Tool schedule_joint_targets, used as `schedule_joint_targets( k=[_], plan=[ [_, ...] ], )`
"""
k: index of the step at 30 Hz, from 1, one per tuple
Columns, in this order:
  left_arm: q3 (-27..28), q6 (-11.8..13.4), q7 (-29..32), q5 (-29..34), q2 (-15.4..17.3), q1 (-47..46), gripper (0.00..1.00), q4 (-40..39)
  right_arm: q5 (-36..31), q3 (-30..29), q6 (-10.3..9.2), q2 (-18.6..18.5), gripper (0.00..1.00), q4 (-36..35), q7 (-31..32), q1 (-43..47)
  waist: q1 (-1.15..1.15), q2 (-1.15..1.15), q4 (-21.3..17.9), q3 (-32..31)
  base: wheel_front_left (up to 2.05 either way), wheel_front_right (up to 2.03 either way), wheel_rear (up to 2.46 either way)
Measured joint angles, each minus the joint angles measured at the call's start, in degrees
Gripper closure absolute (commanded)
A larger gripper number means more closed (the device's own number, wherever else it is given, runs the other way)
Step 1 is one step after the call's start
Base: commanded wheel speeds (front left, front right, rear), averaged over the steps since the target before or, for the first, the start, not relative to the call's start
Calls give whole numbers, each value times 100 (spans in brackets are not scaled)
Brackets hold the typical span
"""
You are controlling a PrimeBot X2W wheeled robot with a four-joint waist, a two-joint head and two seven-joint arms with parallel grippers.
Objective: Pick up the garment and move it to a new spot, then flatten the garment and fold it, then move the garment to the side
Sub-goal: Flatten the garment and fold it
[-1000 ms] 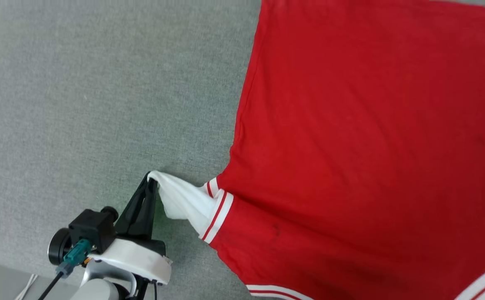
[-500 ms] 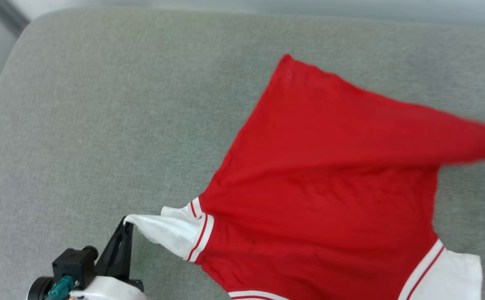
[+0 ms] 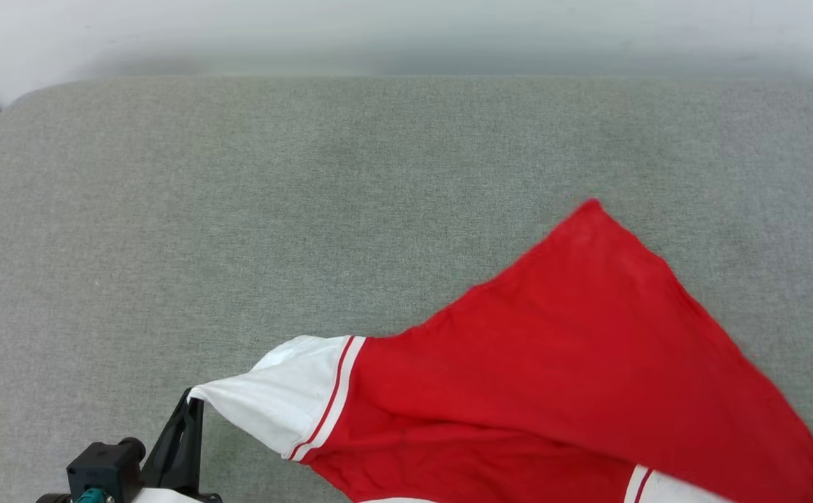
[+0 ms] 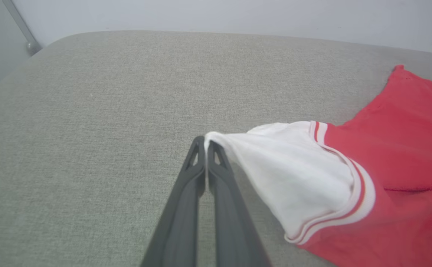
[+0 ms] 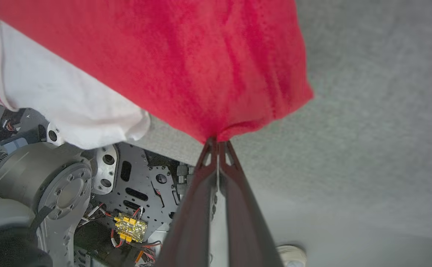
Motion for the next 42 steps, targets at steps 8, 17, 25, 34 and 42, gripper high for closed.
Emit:
schedule_joint_targets(
  k=[8,17,25,34,42],
  plan=[
    [-3,8,43,-15,33,-5,100,-33,-427,-434,0,575,0,-22,-223,678,0,0,-64,29,0,0,0],
    [-86,15,59,-3,15,-63,100,-33,-605,-1650,-1,486,0,-921,-141,-14,0,0,-10,-16,0,0,0],
    [-247,-74,78,119,-64,-403,100,-34,-872,-1618,-1,331,0,-1641,809,-1613,0,0,169,246,0,0,0],
    [-415,-213,73,241,-226,-862,100,34,-1428,-68,0,723,0,-1070,1824,-3685,1,0,519,717,0,0,0],
    [-472,-307,41,332,-347,-1220,100,57,-1760,888,-1,1114,0,126,1895,-4835,1,0,807,1176,0,0,0]
  ],
)
